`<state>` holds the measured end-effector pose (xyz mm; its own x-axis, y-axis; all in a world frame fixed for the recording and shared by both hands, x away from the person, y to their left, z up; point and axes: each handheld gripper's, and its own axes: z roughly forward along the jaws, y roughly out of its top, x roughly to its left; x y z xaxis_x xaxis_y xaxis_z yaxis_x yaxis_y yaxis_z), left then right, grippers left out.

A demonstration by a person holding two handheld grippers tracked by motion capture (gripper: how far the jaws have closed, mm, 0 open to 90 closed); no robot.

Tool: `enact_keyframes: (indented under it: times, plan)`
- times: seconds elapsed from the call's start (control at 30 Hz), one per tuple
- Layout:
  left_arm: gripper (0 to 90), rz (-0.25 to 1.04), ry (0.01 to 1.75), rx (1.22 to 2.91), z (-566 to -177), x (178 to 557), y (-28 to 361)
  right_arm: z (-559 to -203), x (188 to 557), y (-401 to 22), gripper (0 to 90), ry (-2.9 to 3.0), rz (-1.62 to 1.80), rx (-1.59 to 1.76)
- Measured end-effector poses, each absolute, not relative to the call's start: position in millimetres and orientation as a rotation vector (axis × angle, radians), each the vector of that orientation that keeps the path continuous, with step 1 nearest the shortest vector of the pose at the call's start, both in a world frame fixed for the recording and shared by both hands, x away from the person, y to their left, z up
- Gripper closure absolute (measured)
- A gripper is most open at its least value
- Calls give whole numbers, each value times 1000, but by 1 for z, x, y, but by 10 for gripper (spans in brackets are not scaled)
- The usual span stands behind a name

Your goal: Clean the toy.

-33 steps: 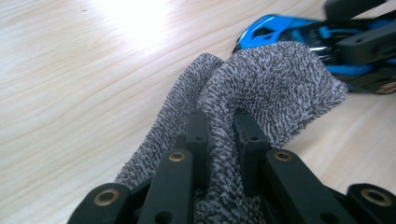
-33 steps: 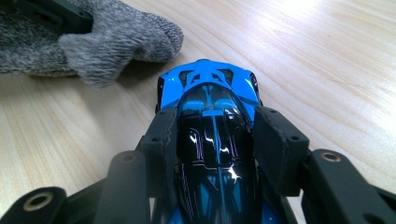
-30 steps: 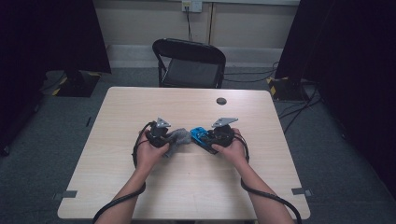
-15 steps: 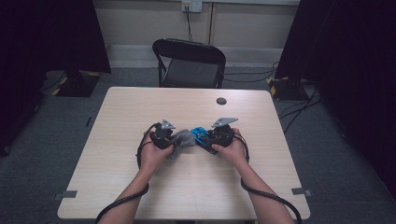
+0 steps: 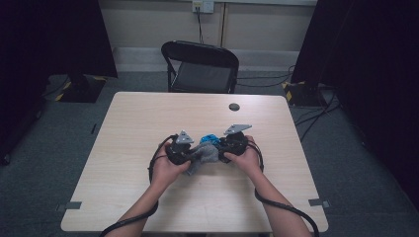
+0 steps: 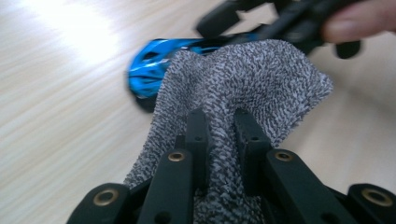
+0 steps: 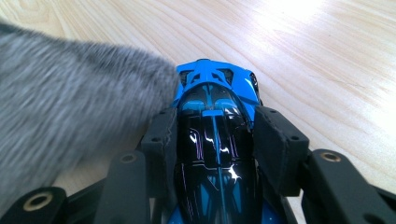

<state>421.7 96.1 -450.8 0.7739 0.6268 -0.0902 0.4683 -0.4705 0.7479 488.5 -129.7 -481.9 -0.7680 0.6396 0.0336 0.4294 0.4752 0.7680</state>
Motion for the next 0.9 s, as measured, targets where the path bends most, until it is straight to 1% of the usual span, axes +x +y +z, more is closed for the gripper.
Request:
enact_keyframes:
  times: [0.2, 0.5, 0.6, 0.7, 0.8, 0.9]
  plan:
    - [783, 187, 719, 2206, -455, 406, 78, -482, 488, -130, 513, 2468, 1173, 918]
    - [782, 83, 596, 2213, -459, 392, 49, -481, 489, -129, 514, 2472, 1166, 917]
    - [782, 67, 584, 2215, -460, 392, 44, -481, 489, -129, 513, 2471, 1167, 919]
    - [782, 21, 571, 2212, -465, 390, 38, -481, 489, -129, 514, 2470, 1167, 918]
    - [781, 36, 540, 2225, -466, 387, 34, -481, 489, -129, 514, 2471, 1167, 914]
    - [780, 62, 568, 2220, -467, 393, 33, -481, 488, -129, 514, 2470, 1168, 917]
